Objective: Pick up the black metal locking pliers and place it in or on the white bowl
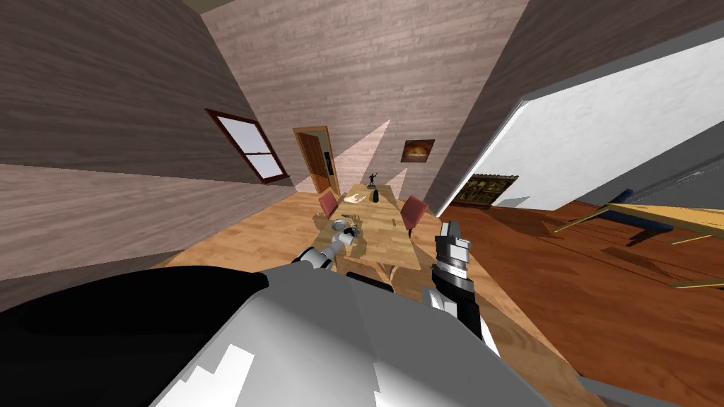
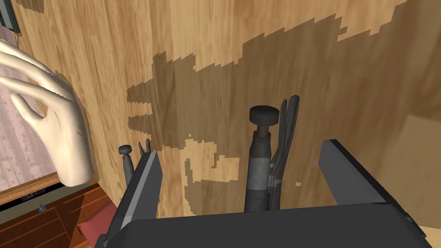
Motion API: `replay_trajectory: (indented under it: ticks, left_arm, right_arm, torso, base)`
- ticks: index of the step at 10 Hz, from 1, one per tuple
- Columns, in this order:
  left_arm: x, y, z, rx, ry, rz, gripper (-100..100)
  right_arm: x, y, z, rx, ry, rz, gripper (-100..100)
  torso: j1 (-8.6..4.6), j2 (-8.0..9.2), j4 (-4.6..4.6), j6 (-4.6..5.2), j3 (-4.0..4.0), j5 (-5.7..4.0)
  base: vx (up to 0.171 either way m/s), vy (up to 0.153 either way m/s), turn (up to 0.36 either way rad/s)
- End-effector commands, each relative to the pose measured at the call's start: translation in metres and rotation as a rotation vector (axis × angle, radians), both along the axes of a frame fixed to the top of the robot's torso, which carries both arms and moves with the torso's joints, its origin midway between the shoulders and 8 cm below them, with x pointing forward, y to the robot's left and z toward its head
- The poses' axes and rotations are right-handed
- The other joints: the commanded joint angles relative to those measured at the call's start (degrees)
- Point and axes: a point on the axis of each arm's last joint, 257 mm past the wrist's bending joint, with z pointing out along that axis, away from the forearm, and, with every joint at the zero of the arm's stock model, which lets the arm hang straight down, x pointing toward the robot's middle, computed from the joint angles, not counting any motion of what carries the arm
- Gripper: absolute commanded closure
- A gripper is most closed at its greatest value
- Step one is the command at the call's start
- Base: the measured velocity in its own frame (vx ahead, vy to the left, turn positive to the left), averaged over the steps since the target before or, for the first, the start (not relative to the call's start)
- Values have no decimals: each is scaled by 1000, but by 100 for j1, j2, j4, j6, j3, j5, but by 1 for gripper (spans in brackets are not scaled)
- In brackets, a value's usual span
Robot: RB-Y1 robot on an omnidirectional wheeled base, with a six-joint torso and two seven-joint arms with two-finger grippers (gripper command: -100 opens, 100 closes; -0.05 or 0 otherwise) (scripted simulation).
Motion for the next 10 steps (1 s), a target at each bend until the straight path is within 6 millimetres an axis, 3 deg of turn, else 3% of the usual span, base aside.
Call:
replay_trajectory:
  ticks: [1, 3, 4, 5, 7, 8, 10]
  left_arm:
    - [7, -19, 4, 8, -4, -41, -100]
    - [4, -29, 2, 28, -2, -78, -100]
    - [13, -43, 10, 35, -18, -109, -100]
    - [9, -47, 5, 51, -9, -131, -100]
    - [8, -48, 5, 52, -10, -133, -100]
    - [8, -48, 5, 53, -9, -135, 100]
    - [7, -48, 4, 53, -6, -134, 100]
  right_arm:
    - [0, 0, 0, 0, 0, 0, 0]
    - [0, 0, 0, 0, 0, 0, 0]
    - [0, 0, 0, 0, 0, 0, 0]
    - [0, 0, 0, 0, 0, 0, 0]
    - [0, 0, 0, 0, 0, 0, 0]
    - [0, 0, 0, 0, 0, 0, 0]
    - [0, 0, 0, 0, 0, 0, 0]
  torso:
    - [0, 0, 0, 0, 0, 0]
    - [3, -4, -1, -4, -2, 0]
    - [4, 3, 0, -1, 2, 1]
    - [4, -3, 0, -6, -1, 0]
    - [3, 4, 0, 0, 2, 1]
    - [6, 10, 2, 0, 6, 1]
    - [7, 17, 8, 1, 12, 1]
  base:
    - [45, -5, 309]
    - [36, -11, 194]
    - [44, -9, 345]
    - [47, -20, 359]
    - [15, -10, 27]
    - [0, 0, 0]
    - [3, 0, -2]
